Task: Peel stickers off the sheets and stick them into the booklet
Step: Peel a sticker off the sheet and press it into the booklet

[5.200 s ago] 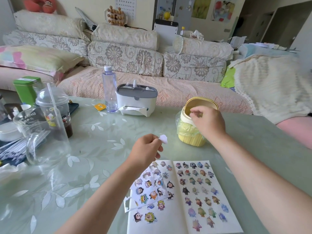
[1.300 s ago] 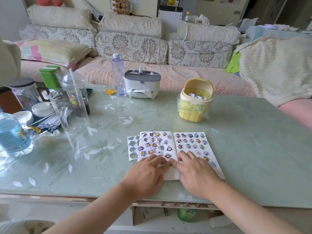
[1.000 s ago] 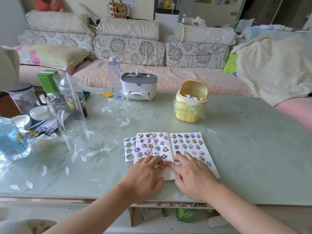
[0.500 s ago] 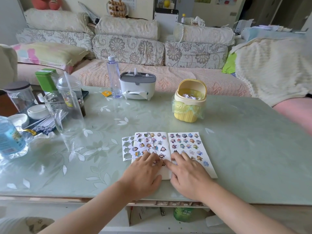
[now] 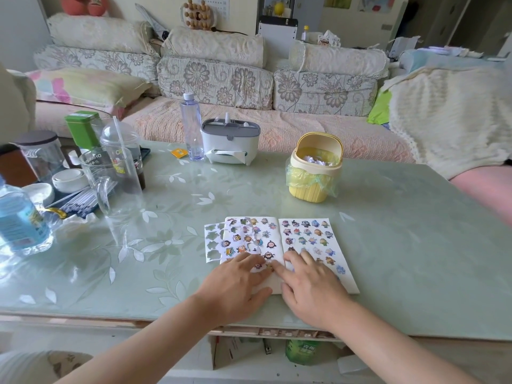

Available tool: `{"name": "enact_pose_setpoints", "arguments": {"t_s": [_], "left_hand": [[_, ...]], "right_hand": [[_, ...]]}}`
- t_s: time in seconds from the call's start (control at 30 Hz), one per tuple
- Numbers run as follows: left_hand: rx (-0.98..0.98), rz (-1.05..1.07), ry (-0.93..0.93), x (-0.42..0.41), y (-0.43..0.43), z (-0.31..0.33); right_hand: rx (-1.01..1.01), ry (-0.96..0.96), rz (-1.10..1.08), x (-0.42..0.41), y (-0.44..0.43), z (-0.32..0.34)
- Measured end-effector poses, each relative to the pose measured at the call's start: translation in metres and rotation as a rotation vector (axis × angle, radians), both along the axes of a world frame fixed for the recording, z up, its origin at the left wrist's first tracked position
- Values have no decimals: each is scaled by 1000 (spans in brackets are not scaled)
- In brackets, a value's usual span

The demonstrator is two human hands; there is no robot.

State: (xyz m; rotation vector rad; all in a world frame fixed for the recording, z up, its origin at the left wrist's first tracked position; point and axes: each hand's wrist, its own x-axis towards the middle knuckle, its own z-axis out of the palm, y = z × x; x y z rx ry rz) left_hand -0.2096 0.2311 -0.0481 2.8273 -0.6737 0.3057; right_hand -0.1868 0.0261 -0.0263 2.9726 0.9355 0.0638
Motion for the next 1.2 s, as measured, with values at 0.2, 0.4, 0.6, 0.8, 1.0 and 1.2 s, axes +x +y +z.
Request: {"name": "enact_pose_setpoints", "arguments": {"t_s": [0.2,0.4,0.6,0.8,1.0,1.2], "left_hand": [[-42,-1,7,0,1,-4],[-280,-16,172,7,9,2],[-376,93,5,33,34,15],[-47,191,152,49,69,21],[-61,161,171,62,79,11],[-200,156,135,68,88,9]], "right_hand": [[48,24,8,-3,-3,6],[222,106,-27,12,-2,15],[301,161,-71,44,19,27],[318,212,-17,66,49,19],[305,199,103,81,70,12],[412,30,156,94,73,9]]}}
